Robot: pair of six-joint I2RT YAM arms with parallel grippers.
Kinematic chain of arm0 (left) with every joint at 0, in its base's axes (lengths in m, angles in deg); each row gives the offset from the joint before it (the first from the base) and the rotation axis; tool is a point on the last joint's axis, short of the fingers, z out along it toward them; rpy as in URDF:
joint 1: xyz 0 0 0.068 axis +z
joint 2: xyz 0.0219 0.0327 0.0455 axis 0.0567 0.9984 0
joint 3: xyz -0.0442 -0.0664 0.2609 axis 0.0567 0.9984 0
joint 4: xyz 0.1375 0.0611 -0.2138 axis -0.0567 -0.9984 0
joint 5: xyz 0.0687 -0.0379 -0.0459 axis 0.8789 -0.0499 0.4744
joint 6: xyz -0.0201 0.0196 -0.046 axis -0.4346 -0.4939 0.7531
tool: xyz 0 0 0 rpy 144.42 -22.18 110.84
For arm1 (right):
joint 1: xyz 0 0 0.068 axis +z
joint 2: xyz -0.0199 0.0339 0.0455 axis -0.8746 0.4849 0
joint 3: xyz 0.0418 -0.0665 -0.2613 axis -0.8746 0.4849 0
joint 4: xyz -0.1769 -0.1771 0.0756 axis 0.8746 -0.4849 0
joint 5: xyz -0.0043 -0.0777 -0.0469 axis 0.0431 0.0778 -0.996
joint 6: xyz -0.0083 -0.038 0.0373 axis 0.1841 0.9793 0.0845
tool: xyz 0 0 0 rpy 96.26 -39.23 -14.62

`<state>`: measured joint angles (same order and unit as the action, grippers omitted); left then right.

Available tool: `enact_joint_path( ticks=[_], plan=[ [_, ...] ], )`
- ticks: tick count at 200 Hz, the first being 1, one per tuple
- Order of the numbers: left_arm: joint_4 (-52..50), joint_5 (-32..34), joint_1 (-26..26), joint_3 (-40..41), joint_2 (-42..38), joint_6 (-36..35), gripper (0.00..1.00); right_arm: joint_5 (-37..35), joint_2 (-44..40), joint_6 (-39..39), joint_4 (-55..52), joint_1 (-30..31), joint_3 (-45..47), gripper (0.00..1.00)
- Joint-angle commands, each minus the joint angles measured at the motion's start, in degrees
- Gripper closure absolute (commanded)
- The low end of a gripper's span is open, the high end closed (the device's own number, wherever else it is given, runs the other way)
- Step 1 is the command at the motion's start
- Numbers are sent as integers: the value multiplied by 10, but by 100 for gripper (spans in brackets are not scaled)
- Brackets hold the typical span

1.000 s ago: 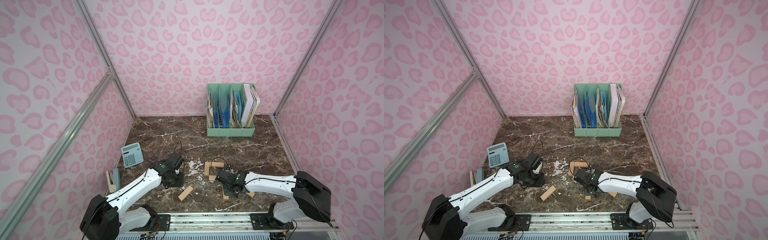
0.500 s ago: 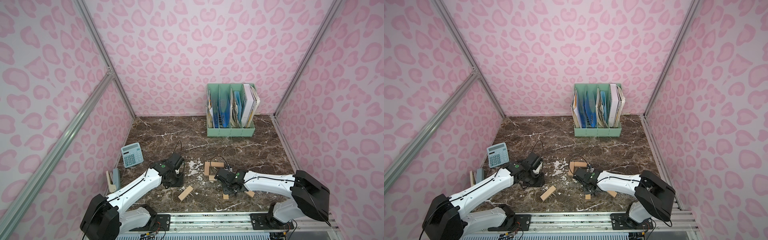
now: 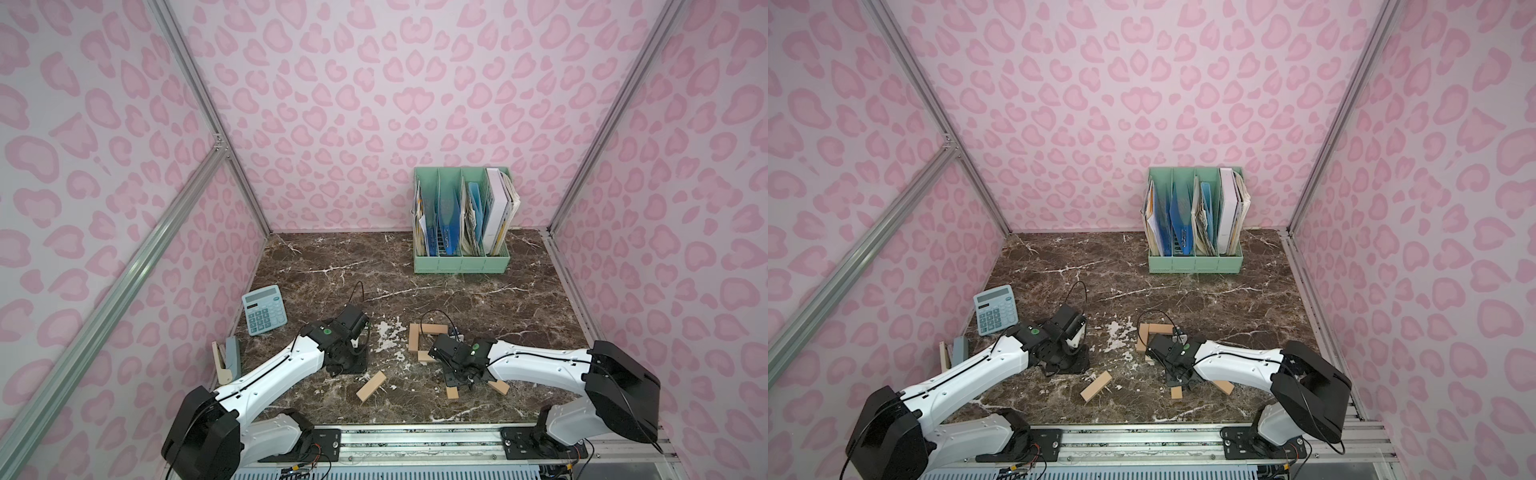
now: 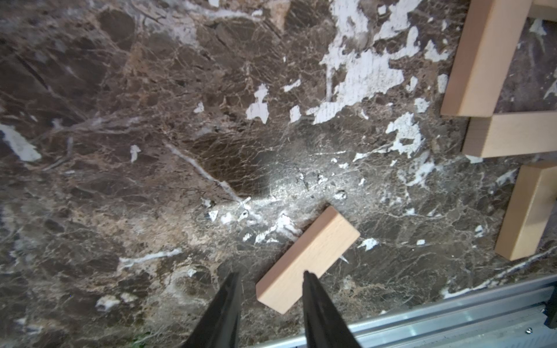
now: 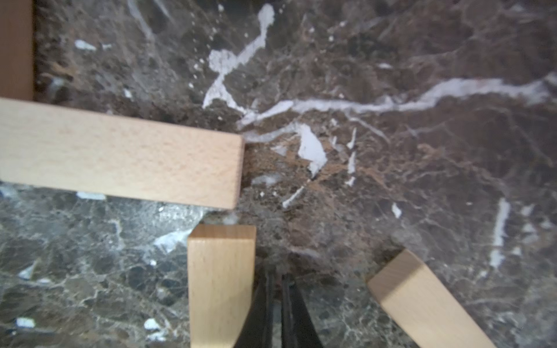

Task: Assemble the number 6 with building blocks
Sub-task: Assemble the building block at the center of the board.

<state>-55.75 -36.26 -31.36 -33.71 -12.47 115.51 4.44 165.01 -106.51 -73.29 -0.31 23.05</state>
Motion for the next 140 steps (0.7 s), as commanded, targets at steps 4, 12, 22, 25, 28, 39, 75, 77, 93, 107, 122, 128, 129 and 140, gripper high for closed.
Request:
enact_joint_path(
  ticks=[4,12,22,25,28,39,75,77,93,107,122,128,129,140],
  plan=[
    [4,-1,0,-6,4,-3,61,-32,-39,-28,-55,0,-12,87],
    [5,-1,0,-7,6,-4,61,-31,-56,-34,-68,1,-14,88],
    [6,-2,0,-8,8,-5,61,-27,-77,-43,-84,5,-14,88],
    [5,-2,1,-8,10,-5,61,-26,-83,-47,-89,7,-13,88],
    [6,-3,1,-9,10,-6,61,-24,-89,-50,-93,10,-12,88],
    [7,-3,0,-10,14,-7,61,-11,-108,-61,-103,21,-6,89],
    [15,-5,1,-17,29,-10,61,39,-143,-114,-84,85,35,90],
    [16,-5,1,-18,30,-10,61,40,-143,-117,-83,88,36,90],
    [20,-7,0,-18,33,-8,61,45,-139,-131,-76,105,50,90],
    [21,-8,0,-18,35,-8,61,49,-133,-130,-59,106,59,90],
    [19,-7,0,-19,36,-9,61,52,-122,-124,-40,106,63,90],
    [19,-6,0,-19,36,-9,61,54,-116,-122,-33,106,64,90],
    [18,-6,0,-19,36,-9,61,55,-115,-121,-31,107,64,90],
    [16,-5,1,-20,35,-9,61,63,-102,-116,-18,107,66,90]
  ],
)
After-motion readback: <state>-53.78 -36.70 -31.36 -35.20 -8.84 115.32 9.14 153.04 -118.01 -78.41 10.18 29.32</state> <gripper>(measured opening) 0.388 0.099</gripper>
